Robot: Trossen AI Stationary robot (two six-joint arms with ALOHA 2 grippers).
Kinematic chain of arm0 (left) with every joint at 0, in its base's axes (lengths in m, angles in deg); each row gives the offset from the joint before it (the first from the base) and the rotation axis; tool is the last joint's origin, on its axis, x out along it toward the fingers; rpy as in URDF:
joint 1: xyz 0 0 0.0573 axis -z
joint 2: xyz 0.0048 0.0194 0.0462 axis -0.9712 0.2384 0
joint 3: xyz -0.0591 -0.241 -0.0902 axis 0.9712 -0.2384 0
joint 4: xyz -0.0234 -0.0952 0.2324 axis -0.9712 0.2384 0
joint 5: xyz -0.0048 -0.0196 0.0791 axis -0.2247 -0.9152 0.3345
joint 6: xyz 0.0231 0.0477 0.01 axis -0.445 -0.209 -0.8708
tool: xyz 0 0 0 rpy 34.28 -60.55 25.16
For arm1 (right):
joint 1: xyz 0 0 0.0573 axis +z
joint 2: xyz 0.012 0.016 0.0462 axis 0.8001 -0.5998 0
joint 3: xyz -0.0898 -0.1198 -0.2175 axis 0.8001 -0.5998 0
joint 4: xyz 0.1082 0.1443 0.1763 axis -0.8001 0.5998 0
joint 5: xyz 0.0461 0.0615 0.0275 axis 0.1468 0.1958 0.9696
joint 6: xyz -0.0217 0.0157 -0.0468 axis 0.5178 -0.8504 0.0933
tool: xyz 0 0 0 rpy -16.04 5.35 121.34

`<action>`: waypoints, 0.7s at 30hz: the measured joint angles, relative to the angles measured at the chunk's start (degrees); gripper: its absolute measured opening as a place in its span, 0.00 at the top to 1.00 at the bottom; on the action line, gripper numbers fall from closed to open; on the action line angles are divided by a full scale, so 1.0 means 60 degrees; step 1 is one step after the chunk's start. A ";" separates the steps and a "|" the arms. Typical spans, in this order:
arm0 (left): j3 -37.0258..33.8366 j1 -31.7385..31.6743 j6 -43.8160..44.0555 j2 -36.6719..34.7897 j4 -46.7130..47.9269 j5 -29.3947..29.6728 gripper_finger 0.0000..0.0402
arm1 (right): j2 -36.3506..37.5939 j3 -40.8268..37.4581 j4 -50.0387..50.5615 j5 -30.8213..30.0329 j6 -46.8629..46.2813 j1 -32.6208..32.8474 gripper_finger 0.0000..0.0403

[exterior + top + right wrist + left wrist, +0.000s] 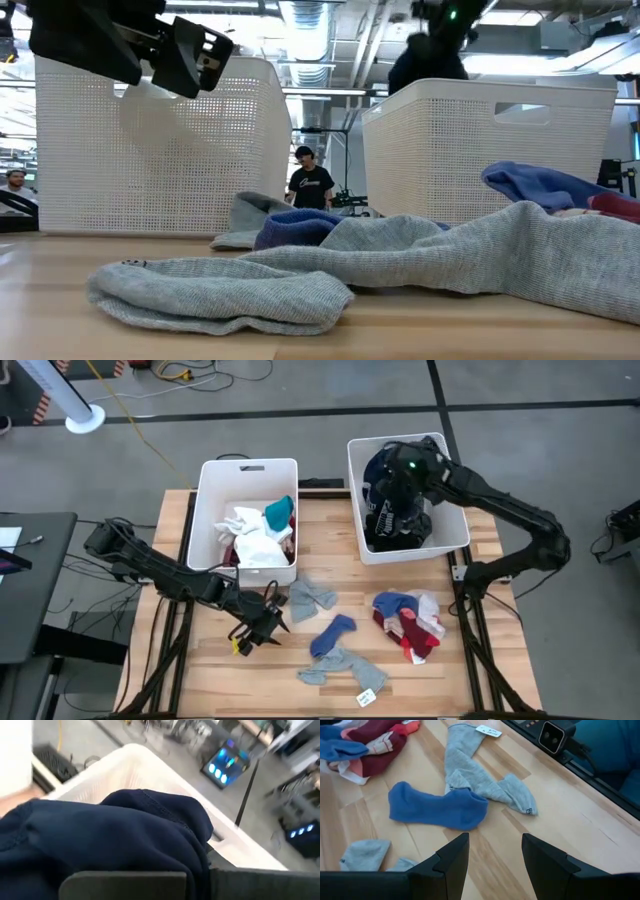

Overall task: Sort clothes
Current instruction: Put the blue underwear into the right white bin

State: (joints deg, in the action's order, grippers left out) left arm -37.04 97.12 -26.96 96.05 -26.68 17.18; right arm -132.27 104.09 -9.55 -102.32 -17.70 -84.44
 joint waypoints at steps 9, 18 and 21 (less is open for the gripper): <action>0.0000 0.0050 0.0014 0.0000 0.0002 0.0004 0.56 | -0.1918 0.0000 0.0812 0.0949 -0.0650 -0.1015 1.00; 0.0000 0.0050 0.0129 0.0000 0.0032 0.0004 0.56 | -0.3422 -0.0004 0.1247 0.1384 -0.1177 -0.1598 0.99; 0.0000 0.0050 0.0146 0.0000 0.0045 0.0006 0.56 | -0.3703 -0.0004 0.1390 0.1612 -0.1340 -0.1711 0.99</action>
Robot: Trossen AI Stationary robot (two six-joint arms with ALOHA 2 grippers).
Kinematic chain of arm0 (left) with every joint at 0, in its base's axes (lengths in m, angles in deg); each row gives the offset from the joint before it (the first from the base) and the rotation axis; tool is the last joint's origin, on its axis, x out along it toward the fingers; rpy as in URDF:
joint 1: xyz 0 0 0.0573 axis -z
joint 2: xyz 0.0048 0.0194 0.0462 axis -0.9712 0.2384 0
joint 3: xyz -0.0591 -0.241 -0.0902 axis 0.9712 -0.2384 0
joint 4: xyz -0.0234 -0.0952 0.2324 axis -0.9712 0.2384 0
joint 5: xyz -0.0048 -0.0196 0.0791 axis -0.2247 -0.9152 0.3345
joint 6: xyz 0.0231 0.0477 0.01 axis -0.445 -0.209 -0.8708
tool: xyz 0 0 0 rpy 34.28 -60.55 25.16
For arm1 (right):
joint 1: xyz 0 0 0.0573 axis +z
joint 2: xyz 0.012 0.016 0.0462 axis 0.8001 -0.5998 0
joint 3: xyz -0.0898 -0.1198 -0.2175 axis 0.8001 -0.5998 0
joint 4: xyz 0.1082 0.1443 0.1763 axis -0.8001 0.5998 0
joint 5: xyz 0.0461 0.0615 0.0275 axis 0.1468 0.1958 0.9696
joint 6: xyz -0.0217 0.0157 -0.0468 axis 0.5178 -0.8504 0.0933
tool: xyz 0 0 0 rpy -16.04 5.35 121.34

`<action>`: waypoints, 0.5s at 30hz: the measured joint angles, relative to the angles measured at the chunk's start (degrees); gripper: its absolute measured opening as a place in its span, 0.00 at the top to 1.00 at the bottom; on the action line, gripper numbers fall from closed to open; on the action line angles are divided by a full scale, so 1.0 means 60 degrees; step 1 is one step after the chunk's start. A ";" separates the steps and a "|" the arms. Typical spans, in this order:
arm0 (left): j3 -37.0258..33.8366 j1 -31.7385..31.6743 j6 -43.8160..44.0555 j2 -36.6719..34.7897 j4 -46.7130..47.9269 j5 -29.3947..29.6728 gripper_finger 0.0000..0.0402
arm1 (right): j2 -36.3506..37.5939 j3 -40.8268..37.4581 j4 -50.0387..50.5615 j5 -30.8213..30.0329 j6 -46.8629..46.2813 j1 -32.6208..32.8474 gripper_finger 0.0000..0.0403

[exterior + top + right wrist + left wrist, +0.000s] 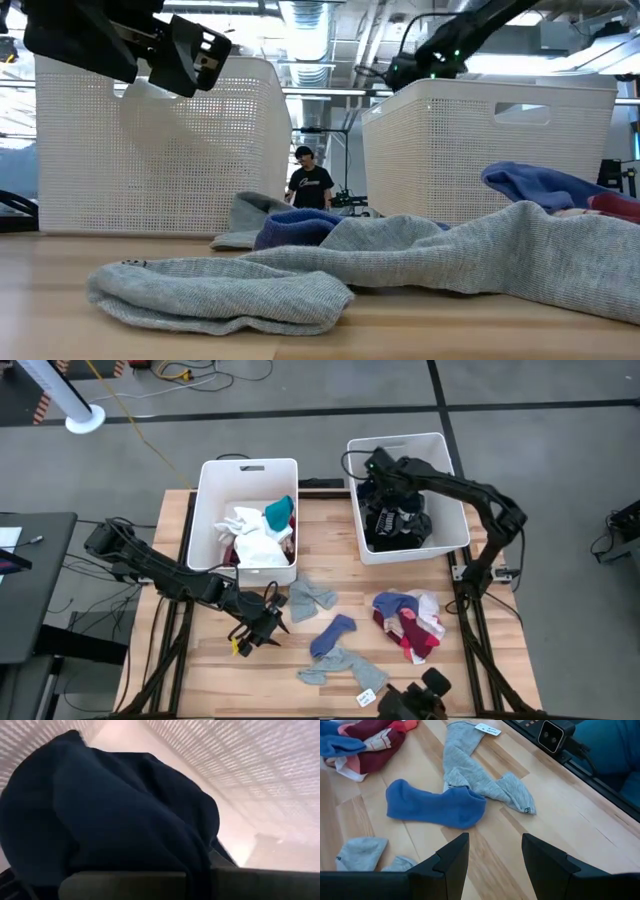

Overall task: Sort clothes
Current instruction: Put the blue underwear into the right white bin

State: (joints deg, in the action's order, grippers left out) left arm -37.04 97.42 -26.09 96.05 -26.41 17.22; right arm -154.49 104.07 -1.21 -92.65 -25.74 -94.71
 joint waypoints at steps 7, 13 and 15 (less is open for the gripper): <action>0.0000 0.0000 0.0084 0.0000 0.0007 0.0001 0.56 | -0.0254 -0.0012 0.0181 0.0610 -0.0682 -0.0226 0.99; 0.0000 0.0000 0.0109 0.0000 0.0003 0.0004 0.56 | -0.0247 -0.0406 0.0208 0.1747 -0.1154 -0.0553 0.99; 0.0000 0.0000 0.0109 0.0000 0.0002 0.0005 0.56 | -0.0247 -0.0637 0.0142 0.1937 -0.1273 -0.0609 0.97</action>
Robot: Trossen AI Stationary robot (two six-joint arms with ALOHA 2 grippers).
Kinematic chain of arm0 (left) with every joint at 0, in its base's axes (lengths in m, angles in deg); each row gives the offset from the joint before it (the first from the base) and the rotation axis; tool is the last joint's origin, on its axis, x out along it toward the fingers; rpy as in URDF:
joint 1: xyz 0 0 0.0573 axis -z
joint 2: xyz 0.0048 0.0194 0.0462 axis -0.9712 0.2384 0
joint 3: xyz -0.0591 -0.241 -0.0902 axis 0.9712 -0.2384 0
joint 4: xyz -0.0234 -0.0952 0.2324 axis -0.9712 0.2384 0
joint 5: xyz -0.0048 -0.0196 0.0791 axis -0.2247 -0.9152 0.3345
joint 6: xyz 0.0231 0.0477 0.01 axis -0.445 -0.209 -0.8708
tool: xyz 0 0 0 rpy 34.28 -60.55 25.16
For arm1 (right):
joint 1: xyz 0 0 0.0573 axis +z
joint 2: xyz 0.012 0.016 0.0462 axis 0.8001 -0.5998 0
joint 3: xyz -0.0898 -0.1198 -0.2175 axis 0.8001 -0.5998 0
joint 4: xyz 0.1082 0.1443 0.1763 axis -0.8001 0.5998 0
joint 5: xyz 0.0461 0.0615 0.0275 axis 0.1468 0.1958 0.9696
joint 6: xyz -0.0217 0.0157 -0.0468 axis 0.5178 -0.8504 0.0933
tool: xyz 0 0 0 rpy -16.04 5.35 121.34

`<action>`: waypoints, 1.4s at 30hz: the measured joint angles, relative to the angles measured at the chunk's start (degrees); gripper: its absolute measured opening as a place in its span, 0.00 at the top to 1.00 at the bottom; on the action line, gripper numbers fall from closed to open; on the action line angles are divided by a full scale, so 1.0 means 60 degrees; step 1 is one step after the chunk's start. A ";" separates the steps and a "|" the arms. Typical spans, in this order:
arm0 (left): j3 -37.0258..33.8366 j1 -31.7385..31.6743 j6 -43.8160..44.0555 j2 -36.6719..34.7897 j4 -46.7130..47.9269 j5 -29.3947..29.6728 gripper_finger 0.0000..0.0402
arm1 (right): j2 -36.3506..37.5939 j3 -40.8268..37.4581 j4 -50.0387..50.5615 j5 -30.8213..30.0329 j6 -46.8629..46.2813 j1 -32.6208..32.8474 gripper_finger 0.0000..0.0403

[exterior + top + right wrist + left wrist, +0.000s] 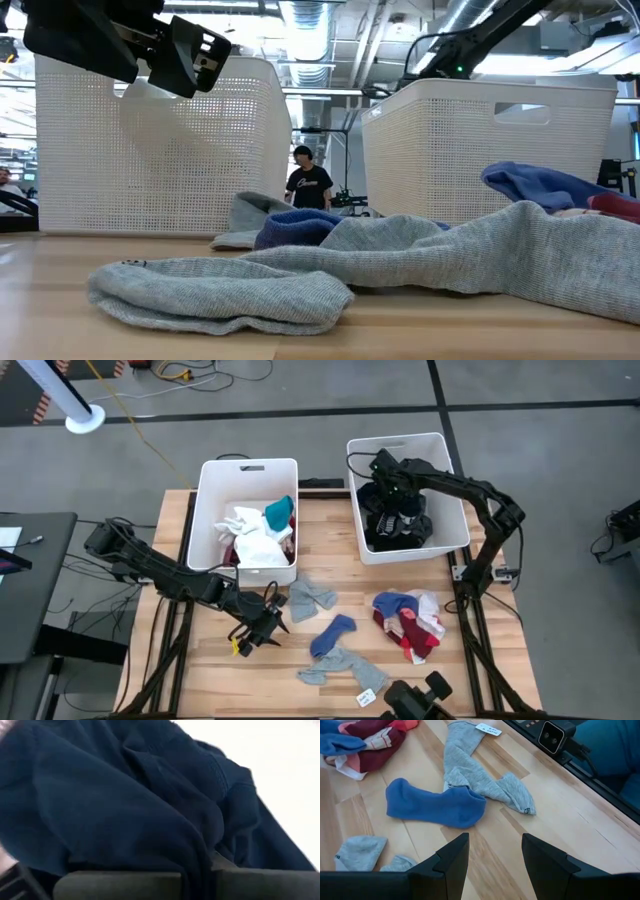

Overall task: Sort clothes
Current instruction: Put the blue underwear into the right white bin, then put the gray sock into the right white bin

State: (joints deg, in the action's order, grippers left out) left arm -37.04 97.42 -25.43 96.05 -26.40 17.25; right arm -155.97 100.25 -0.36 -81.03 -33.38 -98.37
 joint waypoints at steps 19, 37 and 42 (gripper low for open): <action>0.0004 0.0000 0.0321 0.0000 -0.0042 0.0007 0.56 | 0.2106 -0.0453 -0.0035 -0.0055 -0.0156 0.0323 0.51; 0.0007 -0.0007 -0.0007 0.0004 -0.0828 0.0303 0.56 | 0.5906 -0.0449 -0.0241 -0.0092 -0.0484 0.2147 0.55; 0.0007 -0.0007 -0.0145 0.0004 -0.0969 0.0303 0.56 | 0.5675 -0.0445 -0.0125 -0.0530 -0.0480 0.2532 0.57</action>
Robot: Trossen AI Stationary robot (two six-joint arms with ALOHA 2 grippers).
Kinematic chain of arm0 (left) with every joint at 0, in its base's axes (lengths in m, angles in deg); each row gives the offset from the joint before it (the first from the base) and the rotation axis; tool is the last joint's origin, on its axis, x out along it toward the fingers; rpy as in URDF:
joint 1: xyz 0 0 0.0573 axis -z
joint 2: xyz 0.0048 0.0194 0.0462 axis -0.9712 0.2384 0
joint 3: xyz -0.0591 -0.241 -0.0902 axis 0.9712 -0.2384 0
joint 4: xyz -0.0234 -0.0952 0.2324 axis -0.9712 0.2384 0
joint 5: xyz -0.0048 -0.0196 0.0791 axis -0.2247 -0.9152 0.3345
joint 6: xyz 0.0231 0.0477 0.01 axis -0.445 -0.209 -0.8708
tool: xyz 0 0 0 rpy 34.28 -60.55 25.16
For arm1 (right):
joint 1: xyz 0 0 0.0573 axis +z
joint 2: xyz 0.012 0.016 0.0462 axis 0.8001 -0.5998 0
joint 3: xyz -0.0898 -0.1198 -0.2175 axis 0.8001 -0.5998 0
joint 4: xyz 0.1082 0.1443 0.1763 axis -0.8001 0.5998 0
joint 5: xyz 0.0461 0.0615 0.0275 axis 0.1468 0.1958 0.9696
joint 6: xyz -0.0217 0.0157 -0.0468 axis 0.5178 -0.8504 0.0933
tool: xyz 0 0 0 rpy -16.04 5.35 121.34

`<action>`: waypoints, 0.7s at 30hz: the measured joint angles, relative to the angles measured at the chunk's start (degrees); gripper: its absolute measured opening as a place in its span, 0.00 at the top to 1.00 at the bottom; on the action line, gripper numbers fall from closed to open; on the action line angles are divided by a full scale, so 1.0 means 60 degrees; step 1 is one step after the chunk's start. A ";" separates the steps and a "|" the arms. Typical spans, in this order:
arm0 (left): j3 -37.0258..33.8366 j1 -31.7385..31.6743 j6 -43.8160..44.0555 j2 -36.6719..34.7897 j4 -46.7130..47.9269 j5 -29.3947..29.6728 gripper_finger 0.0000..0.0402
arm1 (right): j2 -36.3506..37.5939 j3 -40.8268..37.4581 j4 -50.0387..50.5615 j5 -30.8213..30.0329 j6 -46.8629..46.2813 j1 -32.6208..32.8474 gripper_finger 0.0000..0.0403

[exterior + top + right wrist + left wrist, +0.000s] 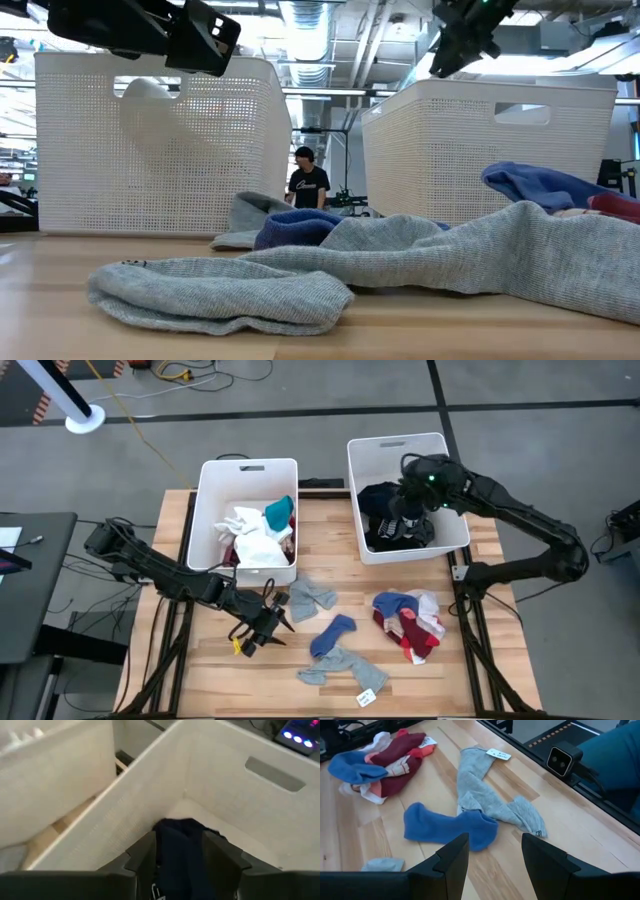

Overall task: Sort clothes
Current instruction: Put the gray sock into the right white bin

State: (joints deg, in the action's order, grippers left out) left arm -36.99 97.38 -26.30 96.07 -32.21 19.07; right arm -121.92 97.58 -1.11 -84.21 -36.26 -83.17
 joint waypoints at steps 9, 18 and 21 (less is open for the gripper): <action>0.0000 0.0000 -0.0080 0.0000 0.0135 0.0232 0.56 | -0.1975 0.0000 0.0373 -0.0286 0.0243 -0.0630 0.63; 0.0000 0.0000 0.0006 0.0000 0.0375 0.0250 0.56 | -0.4463 0.0000 0.0619 -0.0281 0.0410 -0.1622 0.68; 0.0000 0.0000 0.0010 0.0000 0.0468 0.0250 0.56 | -0.5189 0.0002 0.0659 -0.0250 0.0433 -0.1722 0.68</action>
State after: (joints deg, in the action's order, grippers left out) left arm -36.99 97.38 -26.24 96.07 -29.41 20.57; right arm -153.05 97.59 2.84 -85.71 -33.66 -93.50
